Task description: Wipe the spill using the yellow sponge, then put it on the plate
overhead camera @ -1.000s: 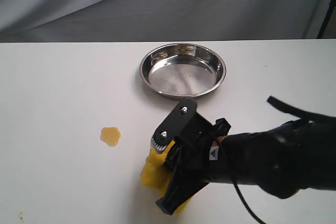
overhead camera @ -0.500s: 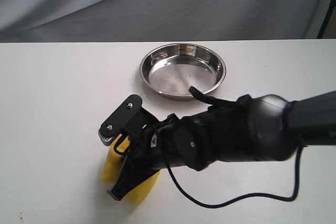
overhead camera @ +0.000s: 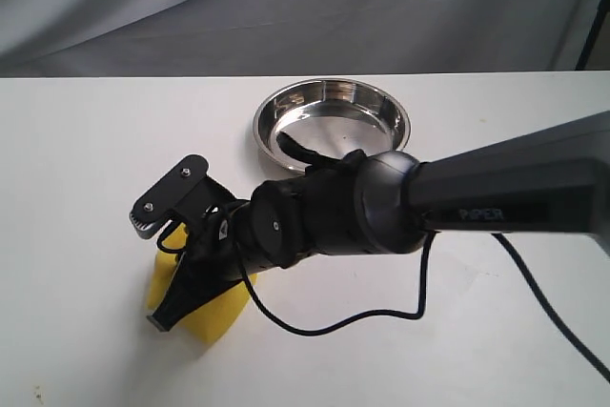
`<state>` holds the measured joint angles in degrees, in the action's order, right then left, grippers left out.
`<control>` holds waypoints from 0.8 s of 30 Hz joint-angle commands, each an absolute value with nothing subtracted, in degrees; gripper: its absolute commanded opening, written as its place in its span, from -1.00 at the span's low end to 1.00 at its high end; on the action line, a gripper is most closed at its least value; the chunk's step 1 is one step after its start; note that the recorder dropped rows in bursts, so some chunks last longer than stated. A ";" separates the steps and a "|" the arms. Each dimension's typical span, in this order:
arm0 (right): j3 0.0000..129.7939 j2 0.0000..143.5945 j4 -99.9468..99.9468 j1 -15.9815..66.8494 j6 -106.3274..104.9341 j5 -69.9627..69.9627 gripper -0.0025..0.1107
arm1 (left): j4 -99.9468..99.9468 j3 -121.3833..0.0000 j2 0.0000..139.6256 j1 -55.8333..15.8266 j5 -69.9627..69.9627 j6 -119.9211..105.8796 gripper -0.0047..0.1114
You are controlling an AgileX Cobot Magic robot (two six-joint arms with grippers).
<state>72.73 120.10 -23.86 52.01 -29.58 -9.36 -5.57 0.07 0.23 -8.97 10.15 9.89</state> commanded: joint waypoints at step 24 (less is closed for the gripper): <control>84.80 115.05 -19.36 51.35 -29.61 -9.47 -0.96 | -5.32 0.00 0.00 -9.28 10.53 9.99 -0.92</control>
